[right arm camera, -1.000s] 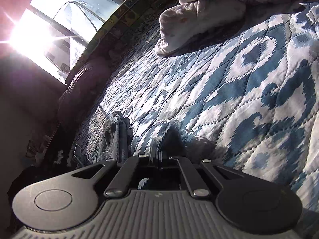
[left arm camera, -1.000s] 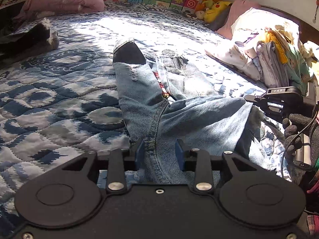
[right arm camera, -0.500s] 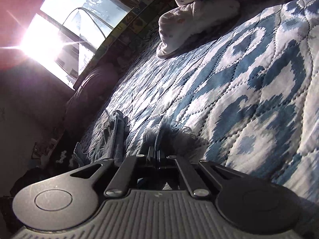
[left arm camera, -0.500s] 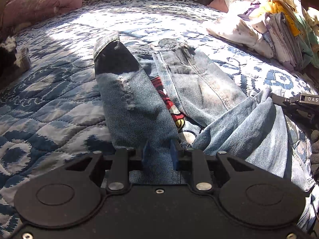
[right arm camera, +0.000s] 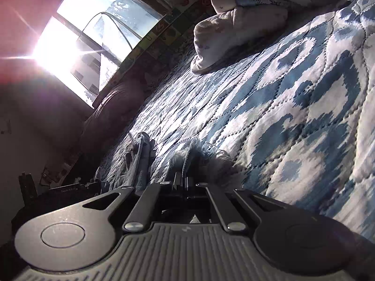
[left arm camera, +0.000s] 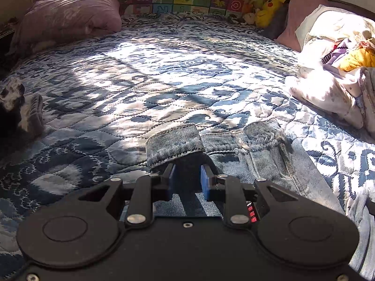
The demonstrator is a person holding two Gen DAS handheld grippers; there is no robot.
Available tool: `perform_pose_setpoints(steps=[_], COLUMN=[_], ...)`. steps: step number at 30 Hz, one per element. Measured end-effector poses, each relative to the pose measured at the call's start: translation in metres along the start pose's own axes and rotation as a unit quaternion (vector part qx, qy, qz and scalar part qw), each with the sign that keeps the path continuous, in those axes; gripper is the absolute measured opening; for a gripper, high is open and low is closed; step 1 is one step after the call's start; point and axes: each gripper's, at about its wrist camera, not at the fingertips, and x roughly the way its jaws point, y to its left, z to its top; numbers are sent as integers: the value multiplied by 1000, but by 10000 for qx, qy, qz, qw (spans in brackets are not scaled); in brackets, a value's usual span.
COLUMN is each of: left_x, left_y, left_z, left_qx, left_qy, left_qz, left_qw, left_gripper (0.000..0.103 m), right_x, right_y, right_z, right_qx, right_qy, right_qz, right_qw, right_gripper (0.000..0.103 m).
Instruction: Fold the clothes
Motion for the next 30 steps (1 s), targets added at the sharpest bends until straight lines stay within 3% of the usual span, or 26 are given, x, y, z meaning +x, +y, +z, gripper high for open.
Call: perform_pose_setpoints(steps=[1,3,8,11,17,20,23,26,30], left_x=[12,23,17,3,25,31,9,-13,13], left_y=[-4,-12,-4,3,24,11,18,39,40], left_z=[-2,-4,0,11,18,25,40,43,27], left_qx=[165,453,258,127,-626,-325,-384,-719,-497], left_qy=[227,266,391,96,77,265,83,-334,162], left_qz=[-39,75,-105,-158,-318,-359,-604,-390,11], left_qw=[9996,9986,9988,9997,9975,9985,9974,9961,9986], left_gripper=[21,21,21,21,21,25,25,25,25], right_x=[0,0,-1,-1,-1,-1,-1,0,0], right_y=[0,-1,-2,-3,-4,-4,-5,-5,-6], right_z=[0,0,-1,-1,-1,-1,-1,-1,-1], right_qx=[2,4,30,41,48,54,59,61,52], right_qy=[0,-3,-22,-29,-28,-26,-27,-32,-36], right_qz=[4,14,67,85,102,96,104,117,126], right_qw=[10000,10000,10000,10000,9999,9999,9999,9999,9999], right_gripper=[0,0,0,0,0,0,0,0,0])
